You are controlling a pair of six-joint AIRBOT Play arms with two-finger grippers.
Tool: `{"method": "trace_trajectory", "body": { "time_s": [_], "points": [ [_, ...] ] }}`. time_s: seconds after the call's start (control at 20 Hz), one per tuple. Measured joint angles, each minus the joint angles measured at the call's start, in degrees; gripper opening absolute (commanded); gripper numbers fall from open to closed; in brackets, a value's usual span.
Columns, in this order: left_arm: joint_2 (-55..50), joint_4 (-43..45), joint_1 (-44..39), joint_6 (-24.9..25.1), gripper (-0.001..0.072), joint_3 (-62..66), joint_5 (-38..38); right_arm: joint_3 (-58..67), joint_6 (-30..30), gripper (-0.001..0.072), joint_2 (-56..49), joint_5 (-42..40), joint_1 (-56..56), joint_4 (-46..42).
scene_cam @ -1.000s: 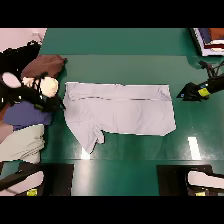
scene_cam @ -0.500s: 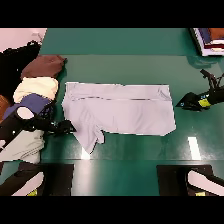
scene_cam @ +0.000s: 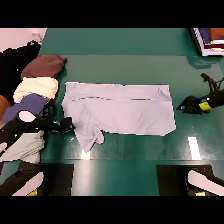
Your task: Fold the shirts.
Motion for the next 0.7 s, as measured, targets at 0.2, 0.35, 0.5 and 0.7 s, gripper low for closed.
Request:
{"method": "trace_trajectory", "body": {
  "time_s": [0.2,0.35,0.5,0.7],
  "points": [
    [0.35,-0.76,-0.02,1.86,0.002,2.67,-2.73,-8.81,0.55,0.0474,0.0,1.29,-3.15,-0.07],
    [0.44,-0.92,0.0,2.49,0.002,3.5,-3.32,-15.32,1.01,0.0434,0.0,-0.7,-2.67,0.79],
    [0.46,-0.96,-0.02,2.82,0.0021,3.82,-3.72,-19.12,1.16,0.0371,0.07,-4.83,0.9,3.28],
    [0.48,-0.5,0.0,3.06,0.0017,4.2,-5.97,-20.57,1.16,0.0009,0.02,-9.68,5.88,4.37]
  ]
}}
